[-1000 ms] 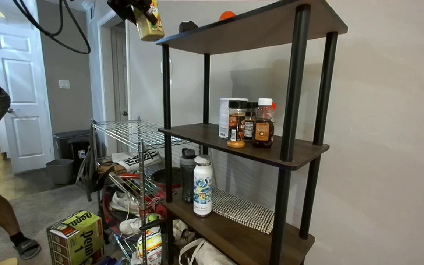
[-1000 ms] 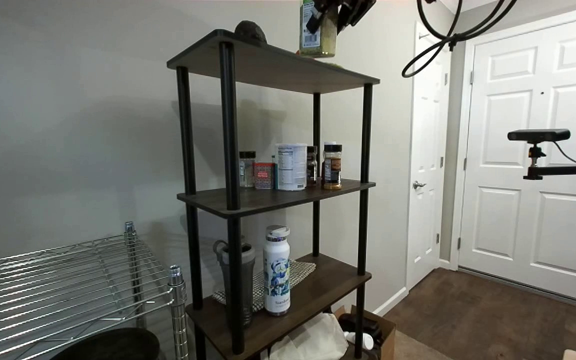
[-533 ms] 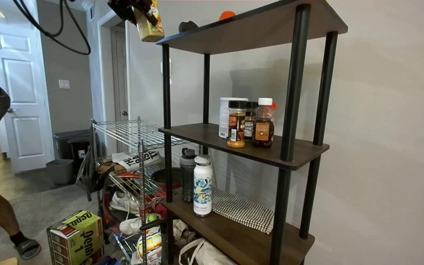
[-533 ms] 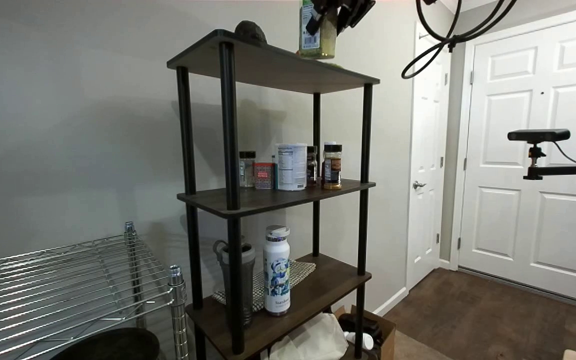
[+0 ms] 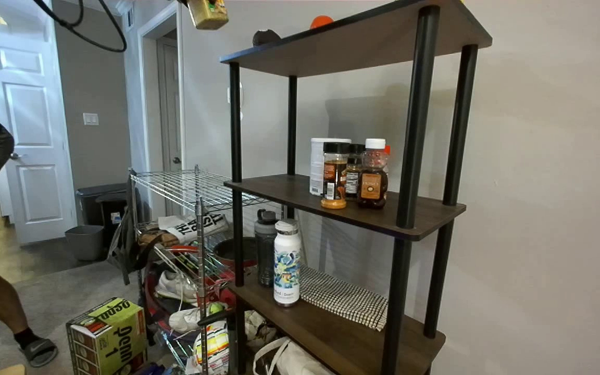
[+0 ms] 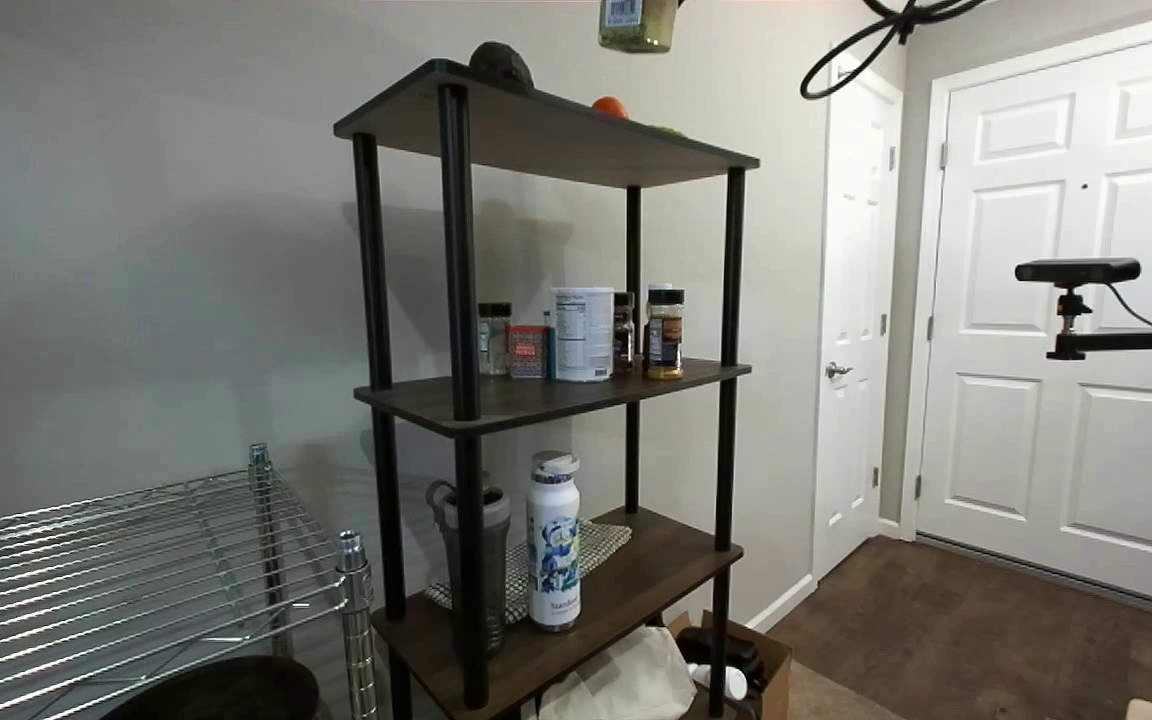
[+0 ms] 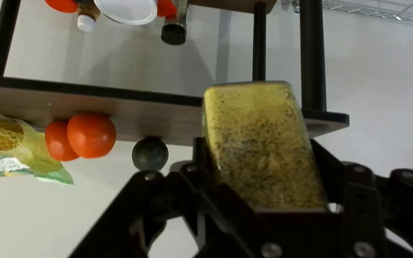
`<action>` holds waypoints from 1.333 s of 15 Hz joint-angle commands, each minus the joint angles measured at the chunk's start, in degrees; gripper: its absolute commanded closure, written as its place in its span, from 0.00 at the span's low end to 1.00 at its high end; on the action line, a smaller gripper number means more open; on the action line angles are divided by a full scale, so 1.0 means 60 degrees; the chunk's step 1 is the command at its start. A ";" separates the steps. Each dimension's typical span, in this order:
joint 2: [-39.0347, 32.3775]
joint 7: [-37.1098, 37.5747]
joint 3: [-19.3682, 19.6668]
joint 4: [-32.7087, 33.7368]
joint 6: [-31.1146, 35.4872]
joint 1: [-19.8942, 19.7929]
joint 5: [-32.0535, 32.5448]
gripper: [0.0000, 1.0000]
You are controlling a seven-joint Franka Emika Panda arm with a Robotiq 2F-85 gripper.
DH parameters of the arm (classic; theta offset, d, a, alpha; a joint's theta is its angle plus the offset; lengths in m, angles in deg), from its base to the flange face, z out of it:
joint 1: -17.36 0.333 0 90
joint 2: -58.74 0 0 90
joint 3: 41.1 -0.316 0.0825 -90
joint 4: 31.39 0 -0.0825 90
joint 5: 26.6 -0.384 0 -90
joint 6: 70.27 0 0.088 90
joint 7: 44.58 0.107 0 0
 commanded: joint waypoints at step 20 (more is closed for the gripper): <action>-0.3528 0.0776 -0.0328 0.4312 -0.1425 -0.0532 0.2549 0.58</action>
